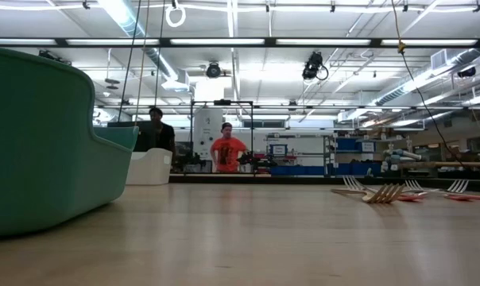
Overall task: Sort silverware by color (type)
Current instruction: Put the blue fork into the green bin
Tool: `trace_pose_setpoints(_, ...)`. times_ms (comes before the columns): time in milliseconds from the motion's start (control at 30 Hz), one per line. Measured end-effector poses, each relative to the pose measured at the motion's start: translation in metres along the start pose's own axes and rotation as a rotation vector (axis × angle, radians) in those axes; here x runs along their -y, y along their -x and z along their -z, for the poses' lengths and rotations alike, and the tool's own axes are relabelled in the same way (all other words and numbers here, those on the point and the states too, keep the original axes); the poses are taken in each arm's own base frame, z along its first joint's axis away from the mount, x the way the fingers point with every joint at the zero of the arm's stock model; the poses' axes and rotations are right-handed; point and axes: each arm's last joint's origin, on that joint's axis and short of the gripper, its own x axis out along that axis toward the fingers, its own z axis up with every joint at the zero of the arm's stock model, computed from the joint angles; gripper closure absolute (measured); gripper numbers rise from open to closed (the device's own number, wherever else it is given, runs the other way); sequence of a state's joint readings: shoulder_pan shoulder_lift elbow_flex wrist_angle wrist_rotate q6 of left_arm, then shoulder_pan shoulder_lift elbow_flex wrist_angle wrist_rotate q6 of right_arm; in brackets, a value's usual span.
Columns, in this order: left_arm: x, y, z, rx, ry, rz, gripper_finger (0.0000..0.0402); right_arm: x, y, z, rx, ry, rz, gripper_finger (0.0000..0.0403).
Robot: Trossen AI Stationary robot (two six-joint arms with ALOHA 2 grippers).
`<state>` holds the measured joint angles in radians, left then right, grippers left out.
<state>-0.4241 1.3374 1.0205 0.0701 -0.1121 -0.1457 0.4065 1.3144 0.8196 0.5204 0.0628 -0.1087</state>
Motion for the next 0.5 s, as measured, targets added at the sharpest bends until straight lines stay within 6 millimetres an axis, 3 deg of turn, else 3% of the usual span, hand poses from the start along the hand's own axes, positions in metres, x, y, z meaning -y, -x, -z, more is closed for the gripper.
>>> trace_pose_setpoints(267, 0.015, 0.01, 0.03, -0.302, -0.01, 0.007, 0.0388, 0.0, 0.0, 0.003, -0.03, 0.001, -0.003, 0.0243)
trace_pose_setpoints(500, 0.013, 0.019, 0.051, -0.535, 0.0, -0.044, 0.0388, 0.002, 0.0, 0.004, -0.04, 0.002, 0.005, 0.0243)
